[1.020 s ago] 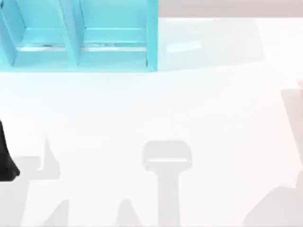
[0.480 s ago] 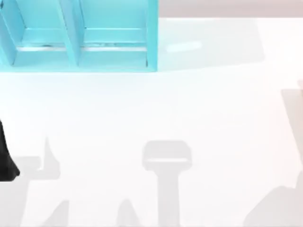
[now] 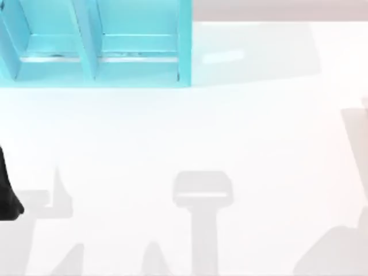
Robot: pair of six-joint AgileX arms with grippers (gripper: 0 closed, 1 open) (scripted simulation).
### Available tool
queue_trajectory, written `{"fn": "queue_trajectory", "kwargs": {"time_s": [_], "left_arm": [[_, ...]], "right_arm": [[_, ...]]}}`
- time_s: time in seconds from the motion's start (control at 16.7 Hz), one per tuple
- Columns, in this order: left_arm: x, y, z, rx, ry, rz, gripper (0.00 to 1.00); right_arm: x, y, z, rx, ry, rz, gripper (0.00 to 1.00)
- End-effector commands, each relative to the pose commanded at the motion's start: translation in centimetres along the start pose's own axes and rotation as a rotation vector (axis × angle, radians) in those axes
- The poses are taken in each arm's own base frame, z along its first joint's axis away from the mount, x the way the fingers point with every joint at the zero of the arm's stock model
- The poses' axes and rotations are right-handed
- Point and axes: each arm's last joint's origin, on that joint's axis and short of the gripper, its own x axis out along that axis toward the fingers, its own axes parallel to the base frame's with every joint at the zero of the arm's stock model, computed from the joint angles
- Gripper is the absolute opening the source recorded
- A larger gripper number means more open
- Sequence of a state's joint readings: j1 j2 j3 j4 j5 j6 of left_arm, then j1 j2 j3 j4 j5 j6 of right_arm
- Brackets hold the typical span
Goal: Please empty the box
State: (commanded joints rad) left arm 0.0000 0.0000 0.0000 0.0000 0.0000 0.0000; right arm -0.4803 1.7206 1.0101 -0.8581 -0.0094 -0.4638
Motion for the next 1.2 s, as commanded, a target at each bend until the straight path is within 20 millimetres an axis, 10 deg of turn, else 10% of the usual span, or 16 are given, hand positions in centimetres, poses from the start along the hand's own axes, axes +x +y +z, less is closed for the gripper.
{"fn": "queue_trajectory", "kwargs": {"time_s": [0.66,1.2], "left_arm": [[0.0,0.0,0.0,0.0,0.0,0.0,1.0],[0.0,0.0,0.0,0.0,0.0,0.0,1.0]], "right_arm": [[-11.7,0.1,0.1,0.0,0.009,0.005,0.0],[-11.9,1.5,1.9,-0.001,0.016,0.007,0.0]]}}
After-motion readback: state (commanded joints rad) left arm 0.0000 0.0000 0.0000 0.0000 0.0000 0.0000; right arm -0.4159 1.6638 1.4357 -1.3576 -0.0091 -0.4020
